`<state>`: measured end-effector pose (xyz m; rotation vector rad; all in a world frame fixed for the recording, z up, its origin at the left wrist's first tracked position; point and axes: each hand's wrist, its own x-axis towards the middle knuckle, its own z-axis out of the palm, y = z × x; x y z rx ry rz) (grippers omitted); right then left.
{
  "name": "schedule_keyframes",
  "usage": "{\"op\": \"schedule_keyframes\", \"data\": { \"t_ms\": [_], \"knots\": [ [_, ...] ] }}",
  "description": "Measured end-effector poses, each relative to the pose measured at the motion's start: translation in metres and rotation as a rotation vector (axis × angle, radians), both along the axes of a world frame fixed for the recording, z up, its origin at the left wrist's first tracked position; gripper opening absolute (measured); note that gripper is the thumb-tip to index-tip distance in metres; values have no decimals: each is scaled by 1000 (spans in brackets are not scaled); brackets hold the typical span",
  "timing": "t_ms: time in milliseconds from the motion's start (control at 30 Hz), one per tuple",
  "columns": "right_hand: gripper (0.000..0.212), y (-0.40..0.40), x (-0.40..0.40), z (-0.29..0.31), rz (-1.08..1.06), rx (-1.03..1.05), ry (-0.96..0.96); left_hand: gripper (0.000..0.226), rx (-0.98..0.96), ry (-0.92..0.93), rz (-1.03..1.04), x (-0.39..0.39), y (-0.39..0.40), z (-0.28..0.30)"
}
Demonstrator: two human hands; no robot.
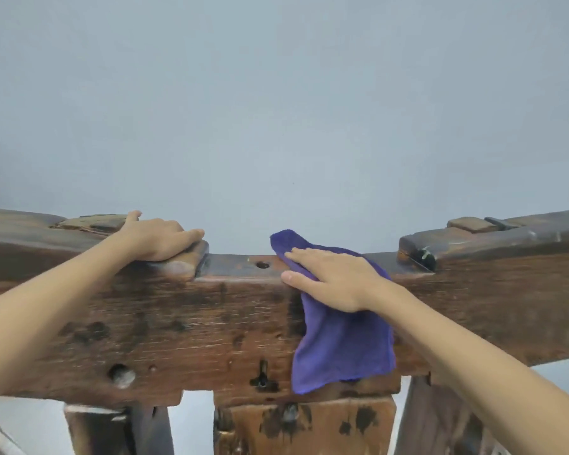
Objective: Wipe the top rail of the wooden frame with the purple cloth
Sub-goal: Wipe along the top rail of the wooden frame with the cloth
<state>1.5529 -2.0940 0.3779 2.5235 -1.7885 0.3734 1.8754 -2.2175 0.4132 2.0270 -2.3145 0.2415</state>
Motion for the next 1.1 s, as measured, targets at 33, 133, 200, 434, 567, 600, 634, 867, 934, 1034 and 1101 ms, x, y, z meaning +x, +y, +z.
{"op": "schedule_keyframes", "data": {
  "t_ms": [33, 133, 200, 434, 567, 600, 634, 867, 934, 1034, 1101],
  "knots": [
    [73, -6, -20, 6, -57, 59, -10, 70, -7, 5, 0, 0, 0, -2],
    [61, -42, -50, 22, -261, 292, -19, 68, -88, 1, -6, -3, -5, -4],
    [59, -68, -34, 24, -420, 346, -7, 64, -93, -7, 16, -8, -5, -3],
    [67, -39, 106, 7, -66, 107, -60, 55, 54, 144, -14, -19, 0, 6],
    [47, -4, 65, -6, 49, -116, -62, 70, 69, 152, -37, -14, 5, 6],
    [51, 0, 48, -8, 50, -145, -33, 71, 62, 140, -38, -13, 6, 6],
    [57, 4, 29, -8, 23, -139, -15, 71, 54, 125, -47, -15, 5, 6],
    [61, -49, -79, 18, -504, 234, 20, 61, -21, 138, -35, -28, 8, 5],
    [59, -79, -61, 20, -568, 331, -6, 62, -106, 132, -29, -42, 17, 2],
    [67, -94, -22, 21, -484, 372, -81, 69, -206, 29, -120, -87, 31, -18],
    [75, -78, -4, 21, -376, 332, -96, 75, -37, 155, -191, -118, 35, -26]
  ]
}}
